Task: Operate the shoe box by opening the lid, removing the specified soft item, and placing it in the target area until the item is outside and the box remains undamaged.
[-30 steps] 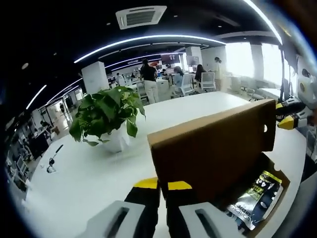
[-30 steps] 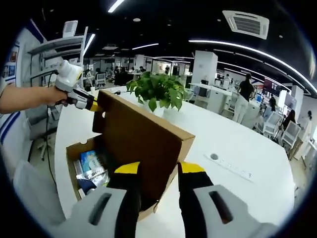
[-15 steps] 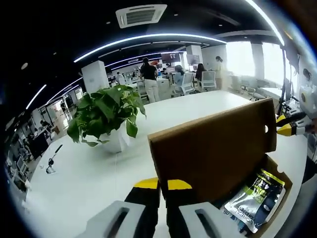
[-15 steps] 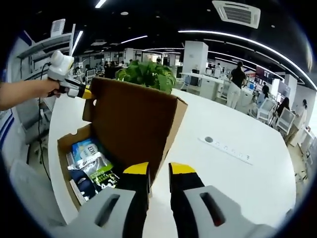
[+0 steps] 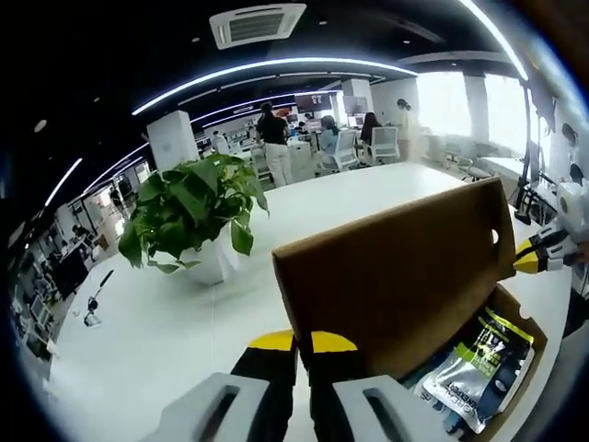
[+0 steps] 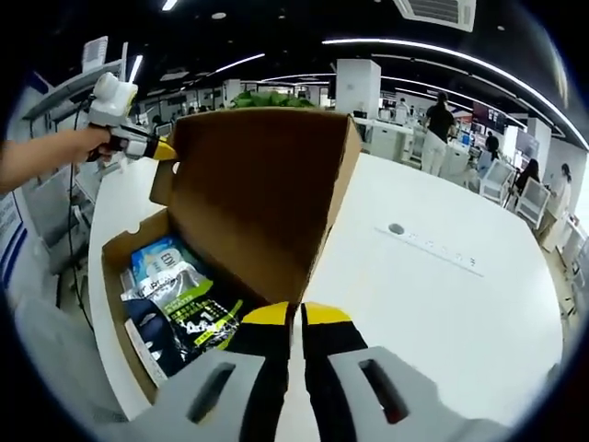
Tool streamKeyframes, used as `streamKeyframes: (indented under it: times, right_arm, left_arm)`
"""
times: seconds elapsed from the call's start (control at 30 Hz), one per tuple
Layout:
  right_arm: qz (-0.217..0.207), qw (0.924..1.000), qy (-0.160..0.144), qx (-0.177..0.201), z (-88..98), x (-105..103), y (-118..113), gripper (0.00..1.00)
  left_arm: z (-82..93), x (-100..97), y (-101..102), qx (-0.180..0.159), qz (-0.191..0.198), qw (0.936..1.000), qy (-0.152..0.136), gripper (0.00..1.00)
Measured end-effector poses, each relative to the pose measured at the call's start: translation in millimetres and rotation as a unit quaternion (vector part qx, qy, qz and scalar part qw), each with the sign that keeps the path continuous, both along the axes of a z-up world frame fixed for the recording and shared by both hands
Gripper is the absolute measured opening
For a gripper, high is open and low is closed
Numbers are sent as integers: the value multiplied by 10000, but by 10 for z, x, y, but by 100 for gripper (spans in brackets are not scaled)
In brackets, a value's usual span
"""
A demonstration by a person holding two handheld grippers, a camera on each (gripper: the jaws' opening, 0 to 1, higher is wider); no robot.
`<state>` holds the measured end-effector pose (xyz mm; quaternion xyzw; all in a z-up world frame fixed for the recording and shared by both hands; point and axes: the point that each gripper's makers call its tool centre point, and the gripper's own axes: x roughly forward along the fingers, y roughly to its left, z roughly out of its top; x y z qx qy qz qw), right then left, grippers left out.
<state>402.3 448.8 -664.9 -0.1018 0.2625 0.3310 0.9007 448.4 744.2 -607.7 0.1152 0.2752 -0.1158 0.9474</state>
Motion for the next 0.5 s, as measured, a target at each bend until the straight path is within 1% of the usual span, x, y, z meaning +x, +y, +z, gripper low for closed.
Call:
streamKeyframes:
  times: [0.2,0.43,0.5]
  right_arm:
    - [-80,10000,-48,-2,-11,15,26,0]
    - [84,9994,-251,-242,-16,34,44,0]
    - [99,9992,-270,-284,-17,42,45,0]
  left_arm:
    - [-35,53,3,-3,6,10000,32,3]
    - [-82,114,-4,-15,2,10000,85,4]
    - [-92,121,-6,-34,21,9999,104,4]
